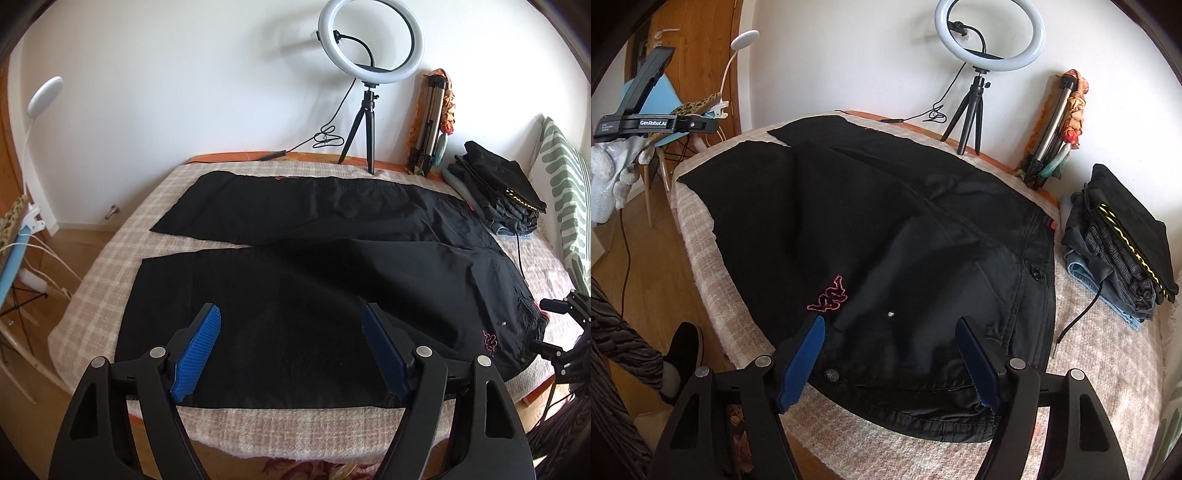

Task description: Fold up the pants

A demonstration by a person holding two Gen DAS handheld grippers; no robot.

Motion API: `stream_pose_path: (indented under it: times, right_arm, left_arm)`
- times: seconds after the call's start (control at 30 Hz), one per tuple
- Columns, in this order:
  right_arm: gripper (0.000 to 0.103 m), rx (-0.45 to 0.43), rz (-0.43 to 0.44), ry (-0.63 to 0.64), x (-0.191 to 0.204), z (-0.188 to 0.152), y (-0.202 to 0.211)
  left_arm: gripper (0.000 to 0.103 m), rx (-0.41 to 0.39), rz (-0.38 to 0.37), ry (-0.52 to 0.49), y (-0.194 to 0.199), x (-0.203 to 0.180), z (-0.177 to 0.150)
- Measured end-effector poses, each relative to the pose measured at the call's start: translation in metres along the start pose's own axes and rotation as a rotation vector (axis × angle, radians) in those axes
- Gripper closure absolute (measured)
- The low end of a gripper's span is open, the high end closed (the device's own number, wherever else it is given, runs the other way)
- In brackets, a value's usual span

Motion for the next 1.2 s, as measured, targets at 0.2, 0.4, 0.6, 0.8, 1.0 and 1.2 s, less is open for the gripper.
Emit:
stream_pose_path:
  times: [0.2,0.4,0.6,0.8,1.0,1.2]
  right_arm:
    - [0.028,0.051,0.069,0.168,0.046,-0.014,-0.012]
    - [0.036,0.110,0.031,0.241,0.054,-0.020,-0.031]
    - [0.051,0.170,-0.006,0.256,0.048,-0.023,-0.047]
    - [0.086,0.148,-0.026,0.228,0.038,-0.010,-0.046]
    - [0.097,0.048,-0.075,0.178,0.019,0.034,-0.027]
    - [0.098,-0.029,-0.098,0.138,0.009,0.065,-0.010]
  left_arm:
    - [0.029,0.073,-0.011,0.078,-0.013,0.027,-0.016]
    - [0.029,0.092,-0.004,-0.012,-0.013,0.027,-0.032]
    - [0.029,0.083,-0.018,-0.170,-0.005,0.009,-0.050]
    - [0.029,0.114,-0.068,-0.255,-0.008,-0.011,-0.072]
    - [0.029,0.123,-0.057,-0.333,-0.019,-0.026,-0.082]
    - [0.029,0.107,0.033,-0.354,-0.039,-0.027,-0.075]
Point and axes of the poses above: each gripper's, at about its wrist camera, not at the fingertips, and y roughly against the way its jaws point, x to its left, z to its top, the point moved 10 cm from there along -y, roughly the way its jaws point, and after that the axes turned 14 degrees about z, right-handed, at the moved point
